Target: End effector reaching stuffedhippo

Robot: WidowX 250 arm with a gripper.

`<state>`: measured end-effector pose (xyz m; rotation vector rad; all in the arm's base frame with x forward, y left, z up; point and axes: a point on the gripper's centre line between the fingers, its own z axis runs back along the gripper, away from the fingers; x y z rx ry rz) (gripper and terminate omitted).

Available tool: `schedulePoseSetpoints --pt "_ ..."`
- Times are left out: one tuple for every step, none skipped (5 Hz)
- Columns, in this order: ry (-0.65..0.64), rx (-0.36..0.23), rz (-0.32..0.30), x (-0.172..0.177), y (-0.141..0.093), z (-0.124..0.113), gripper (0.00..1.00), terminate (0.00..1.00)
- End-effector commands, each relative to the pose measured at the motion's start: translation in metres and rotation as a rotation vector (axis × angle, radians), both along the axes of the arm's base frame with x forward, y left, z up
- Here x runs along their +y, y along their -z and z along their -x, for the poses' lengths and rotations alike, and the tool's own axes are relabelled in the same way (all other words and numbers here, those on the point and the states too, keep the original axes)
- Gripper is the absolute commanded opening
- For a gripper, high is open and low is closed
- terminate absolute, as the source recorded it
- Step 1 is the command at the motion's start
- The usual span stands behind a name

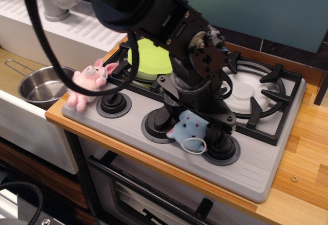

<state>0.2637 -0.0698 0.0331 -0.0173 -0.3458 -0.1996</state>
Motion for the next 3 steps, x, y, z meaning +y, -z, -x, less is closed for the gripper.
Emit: schedulePoseSetpoints --pt "0.006 0.017 0.058 -0.0120 0.0115 -0.0033 1.00 0.00" --pt "0.056 0.039 0.100 -0.0094 0.0183 -0.0131 1.00 0.00" --pt "0.056 0.039 0.100 -0.0094 0.0183 -0.0131 1.00 1.00"
